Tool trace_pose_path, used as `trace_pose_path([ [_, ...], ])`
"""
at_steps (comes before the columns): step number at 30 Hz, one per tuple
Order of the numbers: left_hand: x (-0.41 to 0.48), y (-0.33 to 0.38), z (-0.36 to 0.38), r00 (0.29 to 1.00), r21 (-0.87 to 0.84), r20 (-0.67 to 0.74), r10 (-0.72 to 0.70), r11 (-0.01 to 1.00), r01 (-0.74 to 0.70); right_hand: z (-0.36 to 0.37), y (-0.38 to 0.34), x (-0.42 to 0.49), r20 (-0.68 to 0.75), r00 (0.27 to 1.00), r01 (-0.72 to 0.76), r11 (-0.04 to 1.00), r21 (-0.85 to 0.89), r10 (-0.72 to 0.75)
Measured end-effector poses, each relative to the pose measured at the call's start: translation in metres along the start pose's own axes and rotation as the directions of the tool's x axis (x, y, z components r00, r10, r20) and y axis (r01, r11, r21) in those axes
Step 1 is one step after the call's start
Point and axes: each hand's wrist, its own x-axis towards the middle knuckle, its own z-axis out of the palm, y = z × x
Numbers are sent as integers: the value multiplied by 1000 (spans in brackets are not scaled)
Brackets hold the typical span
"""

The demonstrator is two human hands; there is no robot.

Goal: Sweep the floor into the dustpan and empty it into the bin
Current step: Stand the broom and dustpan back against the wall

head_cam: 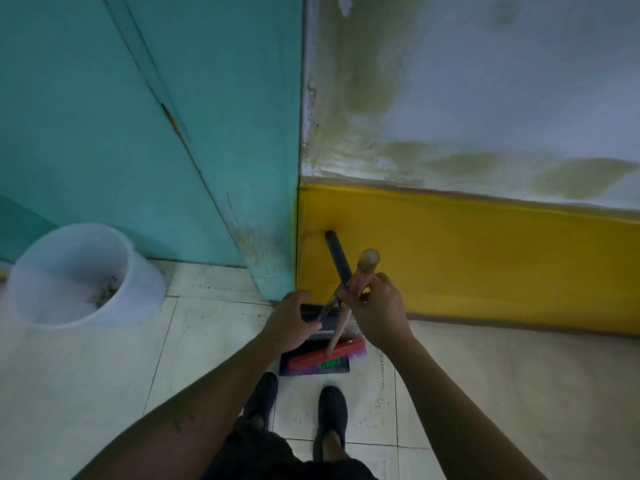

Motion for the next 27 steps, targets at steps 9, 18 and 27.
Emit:
trace_pose_path([
  [9,-33,7,26,991,-36,-103,-92,995,88,-2,19,2,-52,986,159,986,55,-156],
  [18,-40,10,35,979,-108,-126,-163,983,149,15,12,1,-35,986,167,984,68,-165],
  [27,-23,5,32,981,-139,-133,-143,982,124,13,21,15,87,993,60,987,150,-74],
])
